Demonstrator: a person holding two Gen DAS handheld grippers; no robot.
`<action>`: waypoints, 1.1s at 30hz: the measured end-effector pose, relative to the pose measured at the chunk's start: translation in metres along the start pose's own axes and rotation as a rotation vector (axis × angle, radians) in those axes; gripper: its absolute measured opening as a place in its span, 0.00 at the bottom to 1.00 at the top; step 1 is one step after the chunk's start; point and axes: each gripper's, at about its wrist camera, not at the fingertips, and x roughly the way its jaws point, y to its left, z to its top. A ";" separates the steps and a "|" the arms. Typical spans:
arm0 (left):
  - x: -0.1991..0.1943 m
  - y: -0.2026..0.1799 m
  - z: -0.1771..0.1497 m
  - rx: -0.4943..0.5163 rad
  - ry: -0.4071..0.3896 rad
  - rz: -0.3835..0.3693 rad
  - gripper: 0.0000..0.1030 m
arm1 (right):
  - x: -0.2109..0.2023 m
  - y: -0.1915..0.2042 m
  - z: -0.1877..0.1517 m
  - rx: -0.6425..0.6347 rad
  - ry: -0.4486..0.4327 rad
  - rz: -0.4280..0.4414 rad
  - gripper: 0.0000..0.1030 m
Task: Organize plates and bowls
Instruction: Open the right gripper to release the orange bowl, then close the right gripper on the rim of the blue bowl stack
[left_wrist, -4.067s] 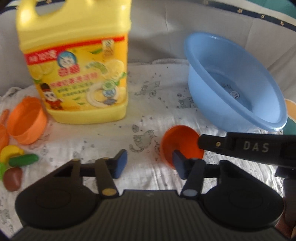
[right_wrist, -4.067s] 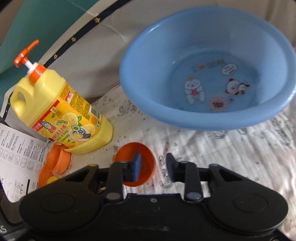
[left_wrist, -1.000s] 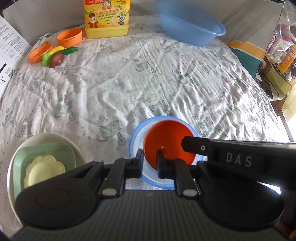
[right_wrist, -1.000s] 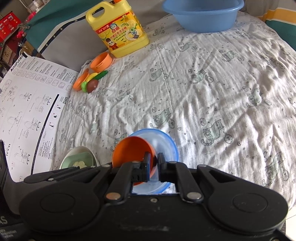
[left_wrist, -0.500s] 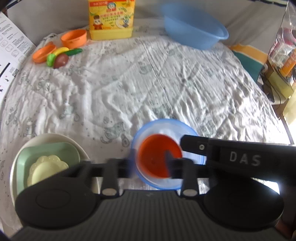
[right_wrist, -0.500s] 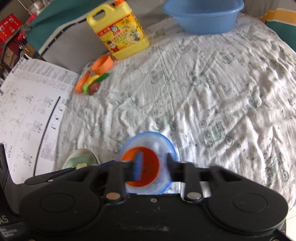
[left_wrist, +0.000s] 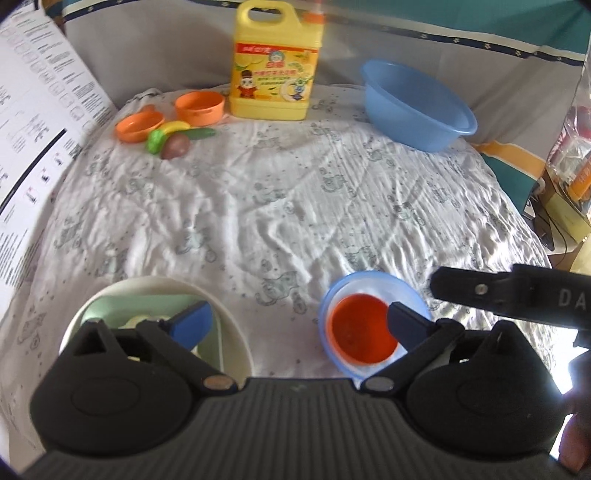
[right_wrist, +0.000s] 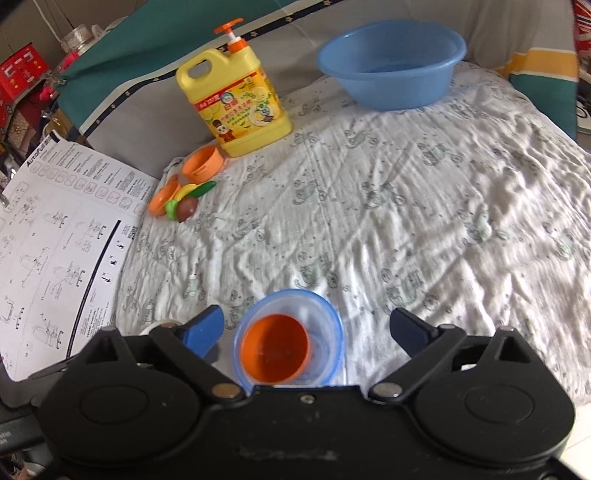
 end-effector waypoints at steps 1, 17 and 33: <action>-0.001 0.002 -0.002 -0.003 0.000 0.001 1.00 | -0.001 -0.001 -0.002 0.003 0.000 -0.005 0.97; 0.003 -0.006 -0.031 0.067 -0.007 -0.016 1.00 | -0.005 -0.020 -0.033 0.065 0.024 -0.040 1.00; 0.035 -0.004 -0.028 0.030 0.022 -0.089 0.78 | 0.025 -0.016 -0.022 0.058 0.062 -0.034 0.75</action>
